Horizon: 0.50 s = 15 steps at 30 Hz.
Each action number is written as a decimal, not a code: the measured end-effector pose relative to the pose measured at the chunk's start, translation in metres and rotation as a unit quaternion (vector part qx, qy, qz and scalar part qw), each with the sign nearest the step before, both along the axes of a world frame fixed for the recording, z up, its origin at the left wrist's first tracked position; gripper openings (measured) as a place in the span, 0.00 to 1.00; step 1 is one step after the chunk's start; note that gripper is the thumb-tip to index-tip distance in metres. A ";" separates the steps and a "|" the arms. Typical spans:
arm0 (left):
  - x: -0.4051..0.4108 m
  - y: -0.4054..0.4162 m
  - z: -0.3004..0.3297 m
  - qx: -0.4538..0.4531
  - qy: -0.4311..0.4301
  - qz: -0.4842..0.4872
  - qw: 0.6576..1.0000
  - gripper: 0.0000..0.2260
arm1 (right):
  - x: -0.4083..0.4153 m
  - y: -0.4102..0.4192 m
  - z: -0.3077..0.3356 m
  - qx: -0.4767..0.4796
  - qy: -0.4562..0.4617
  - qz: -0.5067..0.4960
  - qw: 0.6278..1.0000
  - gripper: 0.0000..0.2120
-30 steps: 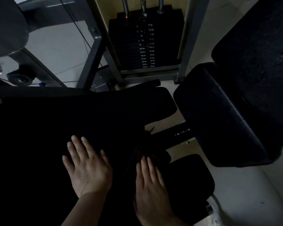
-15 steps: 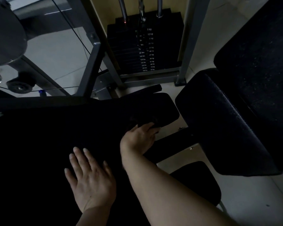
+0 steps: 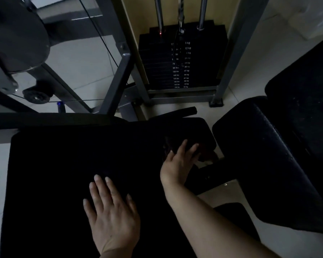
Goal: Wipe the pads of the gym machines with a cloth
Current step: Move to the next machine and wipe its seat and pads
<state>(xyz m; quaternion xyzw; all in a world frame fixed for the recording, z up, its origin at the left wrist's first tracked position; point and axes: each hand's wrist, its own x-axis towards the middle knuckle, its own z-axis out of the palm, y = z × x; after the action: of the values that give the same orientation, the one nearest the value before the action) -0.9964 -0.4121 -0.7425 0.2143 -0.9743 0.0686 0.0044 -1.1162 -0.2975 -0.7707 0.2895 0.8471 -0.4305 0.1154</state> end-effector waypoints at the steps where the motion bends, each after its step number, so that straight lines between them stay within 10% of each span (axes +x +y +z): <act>1: 0.000 0.000 0.000 0.002 0.003 -0.002 1.000 0.29 | -0.005 0.005 -0.005 0.039 -0.006 0.036 0.999 0.27; 15: -0.006 0.001 0.001 0.009 0.004 0.008 1.000 0.30 | -0.053 0.053 -0.024 0.171 0.000 0.149 0.974 0.32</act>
<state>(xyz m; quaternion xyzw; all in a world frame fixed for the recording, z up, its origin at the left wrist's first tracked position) -1.0026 -0.4114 -0.7417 0.2229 -0.9730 0.0590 0.0062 -1.1692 -0.2440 -0.7943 0.1752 0.9417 -0.2577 0.1269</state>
